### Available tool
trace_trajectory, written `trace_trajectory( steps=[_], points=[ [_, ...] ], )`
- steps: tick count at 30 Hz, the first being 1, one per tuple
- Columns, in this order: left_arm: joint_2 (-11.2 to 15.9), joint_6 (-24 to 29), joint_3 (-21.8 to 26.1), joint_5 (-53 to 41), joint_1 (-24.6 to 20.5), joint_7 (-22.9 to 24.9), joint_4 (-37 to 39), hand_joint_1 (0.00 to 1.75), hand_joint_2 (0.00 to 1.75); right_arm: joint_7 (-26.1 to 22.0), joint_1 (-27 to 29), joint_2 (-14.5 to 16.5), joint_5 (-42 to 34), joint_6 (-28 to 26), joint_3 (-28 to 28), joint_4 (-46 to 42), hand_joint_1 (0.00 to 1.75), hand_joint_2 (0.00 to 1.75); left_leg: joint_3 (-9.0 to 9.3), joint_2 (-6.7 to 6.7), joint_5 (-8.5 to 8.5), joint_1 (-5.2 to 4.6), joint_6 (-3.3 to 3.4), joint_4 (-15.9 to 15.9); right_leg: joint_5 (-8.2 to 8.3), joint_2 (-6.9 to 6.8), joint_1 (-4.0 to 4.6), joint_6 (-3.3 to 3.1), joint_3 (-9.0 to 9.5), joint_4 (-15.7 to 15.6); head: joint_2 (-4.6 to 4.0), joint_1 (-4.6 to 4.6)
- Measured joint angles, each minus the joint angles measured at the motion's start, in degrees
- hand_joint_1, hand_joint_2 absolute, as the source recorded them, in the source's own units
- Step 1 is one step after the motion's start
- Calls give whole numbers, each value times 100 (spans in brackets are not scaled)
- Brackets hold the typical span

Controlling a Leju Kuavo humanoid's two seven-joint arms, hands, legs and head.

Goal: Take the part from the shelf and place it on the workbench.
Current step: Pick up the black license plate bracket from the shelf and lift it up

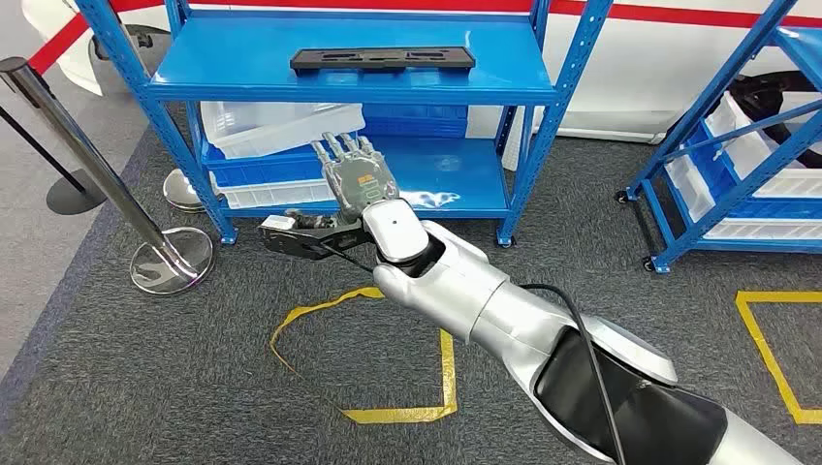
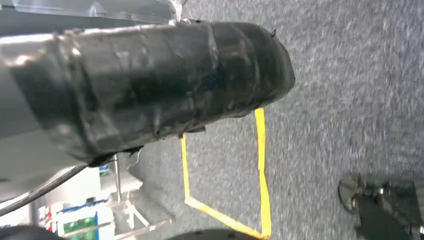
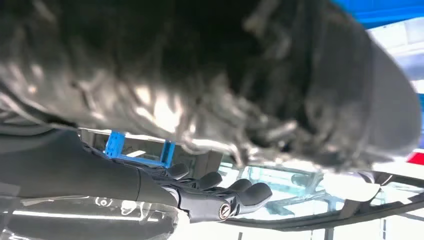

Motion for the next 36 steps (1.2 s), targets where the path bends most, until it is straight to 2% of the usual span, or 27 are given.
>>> trace_trajectory(
  steps=[1, 2, 3, 4, 6, 8, 9, 10, 12, 13, 14, 15, 16, 17, 18, 19, 23, 25, 27, 28, 29, 30, 32, 33, 34, 36],
  points=[
    [-1, 0, 0, 0, 0, 0, 0, 0, 0, 0, -2, 0, 0, 0, 0, 0, 0, 0, 20, -3, -14, -1, -7, -3, 152, 2, 7, -24, 110, -264, 0, 0],
    [-5, -1, 0, 0, -1, 0, 0, 0, 0, 0, -5, 0, 0, -1, 0, 1, 0, 0, 32, -4, -26, -7, -18, -2, 216, 4, 18, -46, 192, -440, 0, -6],
    [-10, -1, 0, 0, -4, 0, 0, 0, 0, 0, -11, 1, 0, 0, 0, 2, 0, 0, 50, -8, -48, -14, -40, -1, 351, 5, 34, -82, 346, -787, 0, -7],
    [-15, -2, 0, 0, -8, 0, 0, 0, 0, 0, -16, 1, 0, 0, 0, 3, 0, 0, 54, -11, -59, -18, -65, -6, 396, 4, 53, -109, 439, -995, 0, -12],
    [-18, -4, 0, 0, -13, 0, 0, 0, 0, 1, -24, 2, 0, 0, 0, 4, 0, 0, 61, -9, -66, -24, -130, -36, 356, 3, 66, -146, 497, -1128, 0, -10],
    [-14, -4, 0, 2, -10, 0, 0, 0, 0, 2, -28, 4, 0, -2, 0, 4, 0, 0, 59, 9, -125, -18, -188, 3, 363, 2, 31, -194, 559, -1206, 0, -14],
    [-12, -4, -1, 2, -11, 0, 0, 0, 0, 2, -34, 7, 0, -2, 0, 3, 0, 0, -5, 17, -216, -17, -212, 160, 368, 0, 10, -221, 601, -1248, 0, -19],
    [-11, -4, -1, 2, -11, 0, 0, 0, 0, 2, -38, 11, 0, -2, 0, 3, 0, 0, -148, 22, -353, -8, -230, 446, 364, -4, 1, -244, 635, -1271, 0, -23],
    [-9, -4, -2, 2, -11, 0, 0, 0, 0, 2, -36, 16, 0, 0, 0, 4, 0, 0, -569, 22, -619, -3, -268, 1194, 340, -5, 8, -274, 658, -1271, 0, -25],
    [-8, -3, -2, 2, -8, 0, 0, 0, 0, 2, -29, 17, 0, 1, 0, 4, 0, 0, -740, 23, -647, 0, -284, 1440, 324, -4, 11, -278, 665, -1264, 0, -25],
    [-5, -3, -2, 2, -3, 0, 1, 0, 0, 2, -23, 17, 0, 1, 0, 5, 0, 0, -811, 24, -559, 2, -294, 1474, 304, 1, 12, -276, 674, -1253, 0, -26],
    [-3, -2, -2, 2, 1, 0, 1, 0, 0, 2, -20, 18, 0, 1, 0, 5, 0, 0, -768, 26, -368, 6, -297, 1287, 277, 7, 10, -267, 688, -1233, 0, -26],
    [-1, -2, -2, 2, 3, 0, 1, 0, 0, 2, -19, 19, 0, 1, 0, 5, 0, 0, -631, 31, -117, 9, -293, 918, 239, 12, 8, -251, 708, -1205, 0, -27],
    [1, -2, -3, 2, 3, 0, 1, 0, 0, 2, -22, 20, 0, 1, 0, 6, 0, 0, -466, 35, 60, 1, -281, 554, 200, 17, 17, -225, 718, -1173, 0, -28],
    [1, -3, -3, 2, -1, -1, 1, 0, 0, 2, -24, 21, 0, 1, 0, 7, 0, 0, -330, 32, 163, -8, -256, 259, 166, 21, 25, -200, 718, -1140, 0, -30],
    [1, -2, -4, 2, -6, -2, 1, 0, 0, 2, -23, 22, 0, 1, 0, 9, 0, 0, -249, 28, 192, -21, -228, 87, 144, 22, 34, -174, 712, -1118, 0, -31],
    [-1, 0, -7, 1, -3, -1, 2, 0, 0, 2, -27, 22, 0, -1, 0, 12, 0, 0, -183, 15, 145, -7, -89, -4, 53, 17, 44, -84, 690, -1044, 0, -27],
    [-2, 0, -7, 1, -4, 0, 2, 0, 0, 2, -34, 22, 0, -2, 0, 12, 0, 0, -128, 21, 143, 11, -25, -50, -205, 10, 32, -34, 483, -580, 0, -9],
    [-1, 0, -7, 0, -8, 0, 2, 0, 0, 2, -26, 20, 0, 1, 0, 15, 0, 0, -107, 23, 128, 8, 12, -56, -496, 6, 20, 2, 86, 178, 0, 2],
    [-1, 0, -7, 0, -8, 0, 2, 0, 0, 2, -14, 19, 0, 2, 0, 17, 0, 0, -99, 21, 120, 7, 17, -55, -534, 6, 12, 11, -64, 423, 0, 2],
    [-1, 0, -7, 1, -6, 0, 2, 0, 0, 2, -5, 17, 0, 2, 0, 19, 0, 0, -87, 17, 109, 7, 16, -54, -456, 5, 6, 11, -116, 456, 0, 2],
    [-2, 0, -7, 2, -5, 0, 2, 0, 0, 2, -2, 16, 0, 2, 0, 21, 0, 0, -68, 11, 98, 6, 9, -53, -278, 5, 1, 1, -54, 264, 0, 2],
    [-4, 0, -7, 2, -4, 0, 1, 0, 0, 2, -10, 15, 0, 1, 0, 21, 0, 0, -26, 2, 68, 1, -20, -50, 158, 8, 9, -53, 284, -506, 0, 0],
    [-6, 0, -7, 0, -6, 0, 1, 0, 0, 2, -17, 16, 0, 0, 0, 20, 0, 0, -18, -1, 56, -7, -42, -47, 275, 9, 22, -83, 439, -841, 0, 2],
    [-8, -1, -7, 0, -8, 0, 2, 0, 0, 2, -22, 16, 0, 0, 0, 20, 0, 0, -18, -2, 50, -13, -67, -47, 322, 11, 36, -107, 536, -1050, 0, -3],
    [-8, -2, -7, 0, -11, 0, 2, 0, 0, 2, -27, 17, 0, 0, 0, 19, 0, 0, -21, -1, 55, -23, -129, -68, 302, 16, 49, -139, 585, -1166, 0, -5]
  ],
)
